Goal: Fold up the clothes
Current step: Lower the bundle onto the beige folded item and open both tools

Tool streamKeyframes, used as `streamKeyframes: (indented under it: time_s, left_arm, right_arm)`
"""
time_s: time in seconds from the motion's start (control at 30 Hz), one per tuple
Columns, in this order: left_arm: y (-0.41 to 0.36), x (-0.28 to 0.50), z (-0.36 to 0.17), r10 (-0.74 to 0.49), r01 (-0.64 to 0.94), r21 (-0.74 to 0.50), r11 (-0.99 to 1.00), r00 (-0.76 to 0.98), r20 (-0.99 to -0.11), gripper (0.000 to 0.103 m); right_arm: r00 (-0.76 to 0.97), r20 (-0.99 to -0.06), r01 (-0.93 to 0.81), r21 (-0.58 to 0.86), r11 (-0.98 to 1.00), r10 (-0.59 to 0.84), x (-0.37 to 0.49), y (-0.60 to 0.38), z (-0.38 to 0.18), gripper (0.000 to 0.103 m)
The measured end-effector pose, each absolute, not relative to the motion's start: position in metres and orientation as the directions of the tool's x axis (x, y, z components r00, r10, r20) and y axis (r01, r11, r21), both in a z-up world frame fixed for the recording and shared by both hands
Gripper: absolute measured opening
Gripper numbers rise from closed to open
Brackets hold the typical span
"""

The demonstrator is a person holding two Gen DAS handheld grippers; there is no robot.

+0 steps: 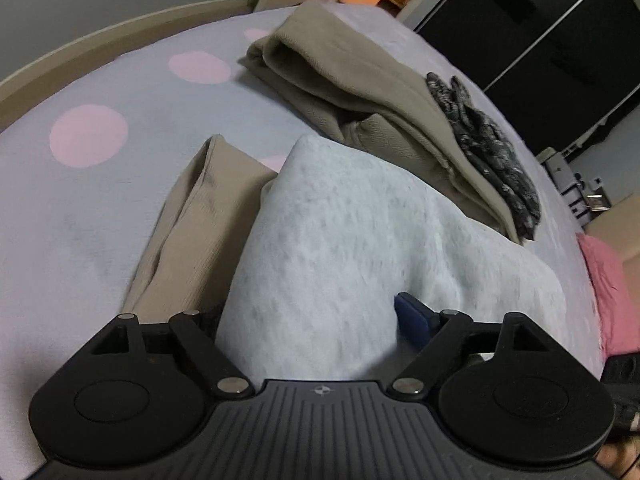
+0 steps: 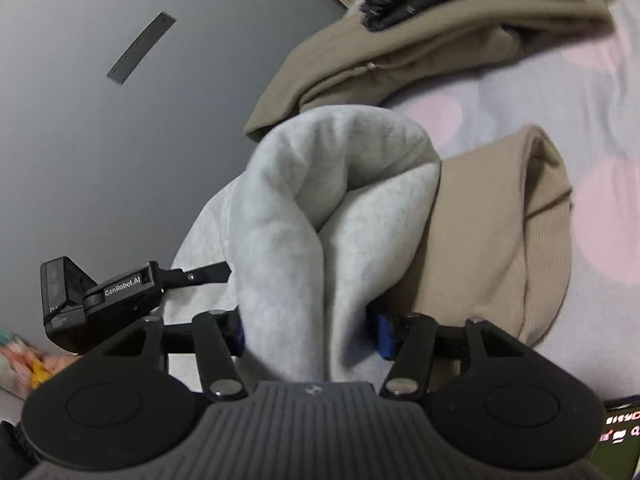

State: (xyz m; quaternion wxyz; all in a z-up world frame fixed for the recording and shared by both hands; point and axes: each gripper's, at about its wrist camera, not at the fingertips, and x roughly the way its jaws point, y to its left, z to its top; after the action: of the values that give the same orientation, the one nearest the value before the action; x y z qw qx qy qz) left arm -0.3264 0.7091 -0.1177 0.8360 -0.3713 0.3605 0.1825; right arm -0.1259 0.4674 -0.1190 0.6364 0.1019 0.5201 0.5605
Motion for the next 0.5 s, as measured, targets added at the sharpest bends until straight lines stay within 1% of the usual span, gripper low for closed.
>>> streamKeyframes:
  time_s: [0.07, 0.1, 0.13, 0.17, 0.23, 0.3, 0.37, 0.43, 0.47, 0.5]
  left_arm:
    - [0.708, -0.34, -0.102, 0.069, -0.564, -0.464, 0.683, 0.682, -0.728, 0.067]
    - [0.705, -0.347, -0.09, 0.102, -0.57, -0.444, 0.691, 0.685, -0.721, 0.065]
    - [0.701, -0.355, -0.077, 0.151, -0.583, -0.409, 0.702, 0.683, -0.714, 0.063]
    - [0.694, -0.359, -0.063, 0.22, -0.598, -0.347, 0.722, 0.674, -0.705, 0.062]
    - [0.675, -0.36, -0.039, 0.339, -0.601, -0.21, 0.771, 0.667, -0.663, 0.061]
    - [0.658, -0.352, -0.025, 0.375, -0.536, -0.115, 0.836, 0.712, -0.593, 0.061]
    - [0.636, -0.335, -0.02, 0.393, -0.474, -0.012, 0.881, 0.744, -0.541, 0.061]
    - [0.616, -0.315, -0.025, 0.431, -0.455, 0.089, 0.886, 0.739, -0.518, 0.061]
    - [0.609, -0.307, -0.031, 0.447, -0.455, 0.12, 0.882, 0.728, -0.52, 0.061]
    - [0.605, -0.302, -0.043, 0.456, -0.469, 0.125, 0.874, 0.705, -0.543, 0.054]
  right_arm:
    - [-0.185, -0.571, -0.631, 0.693, 0.349, 0.8, -0.122, 0.465, -0.11, 0.065]
    - [-0.178, -0.582, -0.652, 0.674, 0.348, 0.794, -0.12, 0.46, -0.102, 0.065]
    - [-0.156, -0.591, -0.682, 0.644, 0.346, 0.792, -0.119, 0.455, -0.093, 0.065]
    - [-0.127, -0.596, -0.717, 0.608, 0.341, 0.793, -0.119, 0.449, -0.082, 0.065]
    - [-0.034, -0.565, -0.804, 0.505, 0.313, 0.824, -0.124, 0.438, -0.052, 0.065]
    - [0.04, -0.481, -0.877, 0.402, 0.261, 0.876, -0.136, 0.432, -0.025, 0.065]
    - [0.055, -0.417, -0.933, 0.303, 0.196, 0.907, -0.156, 0.441, -0.008, 0.062]
    - [0.081, -0.404, -0.976, 0.153, 0.154, 0.911, -0.179, 0.464, -0.007, 0.053]
    - [0.112, -0.402, -0.987, 0.063, 0.15, 0.909, -0.191, 0.476, -0.01, 0.051]
    - [0.14, -0.409, -0.988, 0.001, 0.154, 0.902, -0.198, 0.485, -0.017, 0.051]
